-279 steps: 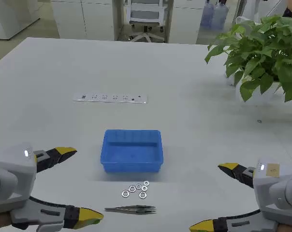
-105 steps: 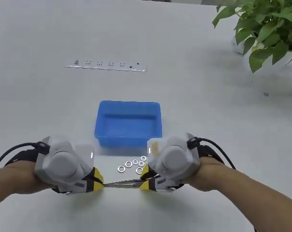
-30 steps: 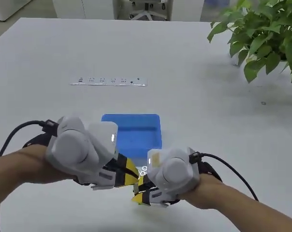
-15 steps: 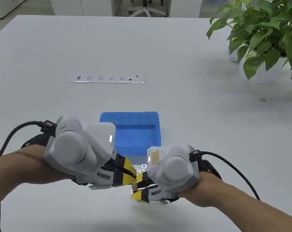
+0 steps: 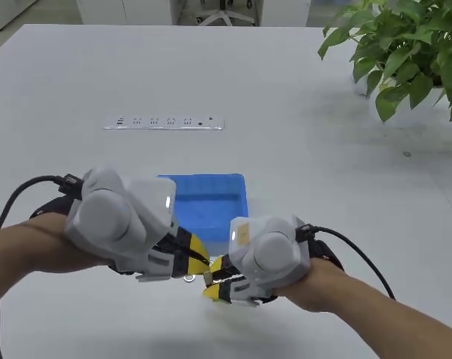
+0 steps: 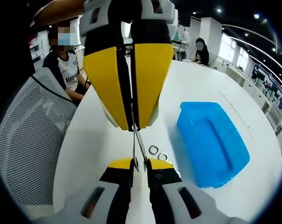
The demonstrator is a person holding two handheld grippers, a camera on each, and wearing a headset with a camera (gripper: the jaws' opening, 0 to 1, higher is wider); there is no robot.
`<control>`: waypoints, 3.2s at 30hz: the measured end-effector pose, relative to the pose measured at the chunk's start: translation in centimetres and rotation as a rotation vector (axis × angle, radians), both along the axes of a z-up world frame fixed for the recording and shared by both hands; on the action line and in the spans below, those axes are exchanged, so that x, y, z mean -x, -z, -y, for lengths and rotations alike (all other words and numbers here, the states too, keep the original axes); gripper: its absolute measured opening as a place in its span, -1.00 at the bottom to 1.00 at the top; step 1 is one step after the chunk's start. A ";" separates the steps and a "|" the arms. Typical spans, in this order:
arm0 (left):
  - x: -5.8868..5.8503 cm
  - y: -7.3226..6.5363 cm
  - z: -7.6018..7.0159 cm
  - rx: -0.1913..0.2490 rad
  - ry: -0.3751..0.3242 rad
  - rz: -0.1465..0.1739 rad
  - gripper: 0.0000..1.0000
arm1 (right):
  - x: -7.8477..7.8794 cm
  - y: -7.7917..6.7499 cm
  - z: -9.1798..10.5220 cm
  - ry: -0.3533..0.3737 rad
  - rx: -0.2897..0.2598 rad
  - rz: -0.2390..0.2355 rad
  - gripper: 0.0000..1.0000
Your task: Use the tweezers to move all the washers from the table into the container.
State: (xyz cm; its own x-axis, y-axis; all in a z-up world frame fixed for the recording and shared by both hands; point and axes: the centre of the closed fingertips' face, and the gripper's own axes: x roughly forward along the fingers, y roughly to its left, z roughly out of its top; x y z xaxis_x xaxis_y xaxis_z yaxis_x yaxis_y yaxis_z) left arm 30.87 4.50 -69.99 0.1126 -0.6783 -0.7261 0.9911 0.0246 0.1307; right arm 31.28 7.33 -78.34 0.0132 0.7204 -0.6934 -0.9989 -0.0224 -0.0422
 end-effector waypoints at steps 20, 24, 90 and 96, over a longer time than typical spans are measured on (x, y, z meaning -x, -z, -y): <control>-1.7 0.5 0.3 -0.017 0.026 0.003 -0.88 | -1.7 0.7 0.4 0.036 0.004 0.001 -0.72; -1.8 0.8 0.4 -0.020 0.029 -0.004 -0.88 | -1.8 0.9 0.4 0.038 0.005 -0.002 -0.72; -1.6 -2.2 1.2 -0.009 0.091 -0.001 -0.89 | -1.8 -1.8 1.2 0.098 0.021 0.025 -0.80; -1.8 -3.6 1.2 -0.008 0.092 0.024 -0.89 | -2.3 -3.2 1.2 0.094 0.024 0.060 -0.81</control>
State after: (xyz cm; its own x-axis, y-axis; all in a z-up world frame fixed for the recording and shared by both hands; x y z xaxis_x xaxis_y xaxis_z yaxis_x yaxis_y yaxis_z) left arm 32.69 3.33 -66.38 0.0678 -0.6806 -0.7295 0.9857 -0.0673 0.1544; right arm 33.59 6.16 -75.15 0.1215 0.6975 -0.7062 -0.9923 0.0690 -0.1026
